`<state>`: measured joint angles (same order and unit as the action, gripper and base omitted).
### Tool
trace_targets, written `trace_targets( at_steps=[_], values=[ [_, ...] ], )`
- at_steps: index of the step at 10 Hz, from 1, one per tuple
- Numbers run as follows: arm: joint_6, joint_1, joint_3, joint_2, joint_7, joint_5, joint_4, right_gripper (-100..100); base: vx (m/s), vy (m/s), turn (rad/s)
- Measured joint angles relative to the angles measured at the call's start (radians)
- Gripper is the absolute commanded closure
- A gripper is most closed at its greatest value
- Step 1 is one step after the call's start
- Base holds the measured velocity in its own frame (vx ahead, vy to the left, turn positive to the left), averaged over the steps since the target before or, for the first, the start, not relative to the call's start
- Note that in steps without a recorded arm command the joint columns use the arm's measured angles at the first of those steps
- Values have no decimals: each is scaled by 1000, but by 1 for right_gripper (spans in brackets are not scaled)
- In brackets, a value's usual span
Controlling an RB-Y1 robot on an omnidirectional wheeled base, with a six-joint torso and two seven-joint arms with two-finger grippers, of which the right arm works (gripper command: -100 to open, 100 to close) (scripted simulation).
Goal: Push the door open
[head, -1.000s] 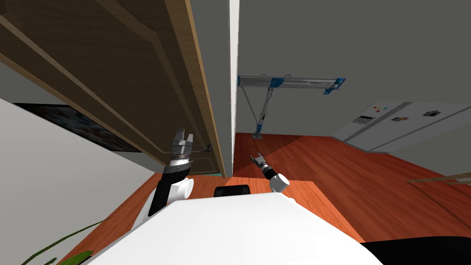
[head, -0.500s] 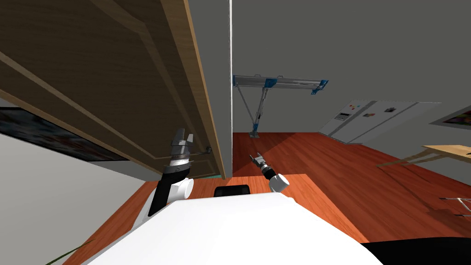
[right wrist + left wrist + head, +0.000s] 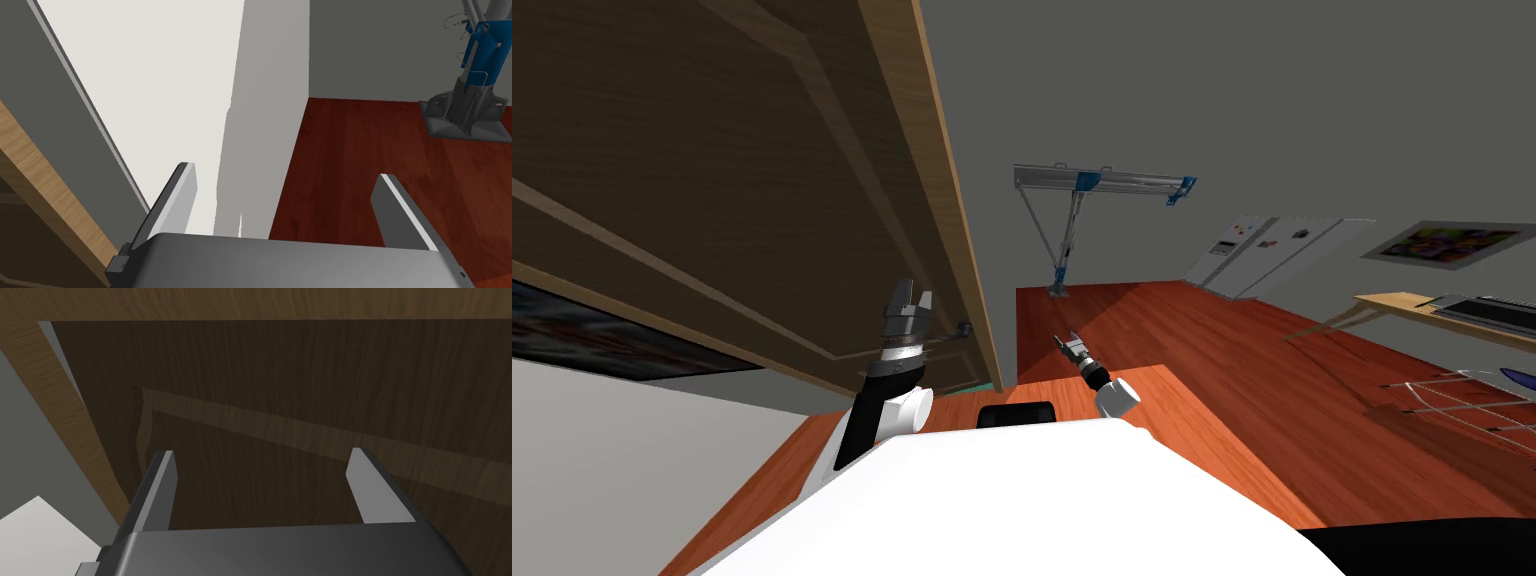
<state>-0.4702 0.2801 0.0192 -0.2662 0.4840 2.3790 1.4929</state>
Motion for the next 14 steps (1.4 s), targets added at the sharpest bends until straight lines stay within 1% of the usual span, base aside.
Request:
trace_targets(
  at_steps=[14],
  values=[
    [-105, -35, 25, -10, 54, 278, -84, -100, -5, 89, -159]
  ],
)
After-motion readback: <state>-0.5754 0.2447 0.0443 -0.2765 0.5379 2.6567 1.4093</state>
